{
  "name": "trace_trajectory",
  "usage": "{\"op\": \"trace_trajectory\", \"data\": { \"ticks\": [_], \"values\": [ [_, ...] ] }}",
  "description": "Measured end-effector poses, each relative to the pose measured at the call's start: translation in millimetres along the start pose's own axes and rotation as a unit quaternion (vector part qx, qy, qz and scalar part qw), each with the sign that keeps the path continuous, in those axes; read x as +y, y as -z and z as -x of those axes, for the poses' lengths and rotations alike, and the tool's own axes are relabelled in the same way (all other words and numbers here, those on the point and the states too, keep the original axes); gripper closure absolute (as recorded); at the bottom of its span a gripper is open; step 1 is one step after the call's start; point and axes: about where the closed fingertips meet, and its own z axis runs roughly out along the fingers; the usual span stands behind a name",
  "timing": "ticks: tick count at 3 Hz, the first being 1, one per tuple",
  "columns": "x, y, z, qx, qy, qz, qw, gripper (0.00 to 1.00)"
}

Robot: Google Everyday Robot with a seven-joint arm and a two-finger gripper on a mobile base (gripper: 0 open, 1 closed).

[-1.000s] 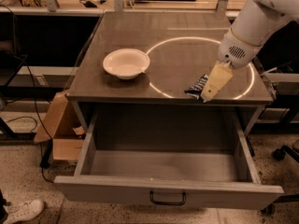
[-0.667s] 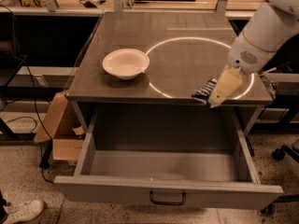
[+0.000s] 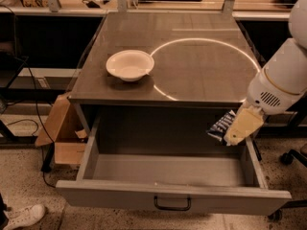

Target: Place rxbar blueberry into top drawer

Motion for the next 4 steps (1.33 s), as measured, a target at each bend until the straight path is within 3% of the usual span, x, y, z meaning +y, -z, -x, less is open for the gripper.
{"op": "trace_trajectory", "data": {
  "ticks": [2, 4],
  "values": [
    [14, -23, -5, -0.008, -0.015, 0.033, 0.9993, 1.00],
    [51, -69, 14, -0.019, -0.011, 0.084, 0.9962, 1.00]
  ]
}}
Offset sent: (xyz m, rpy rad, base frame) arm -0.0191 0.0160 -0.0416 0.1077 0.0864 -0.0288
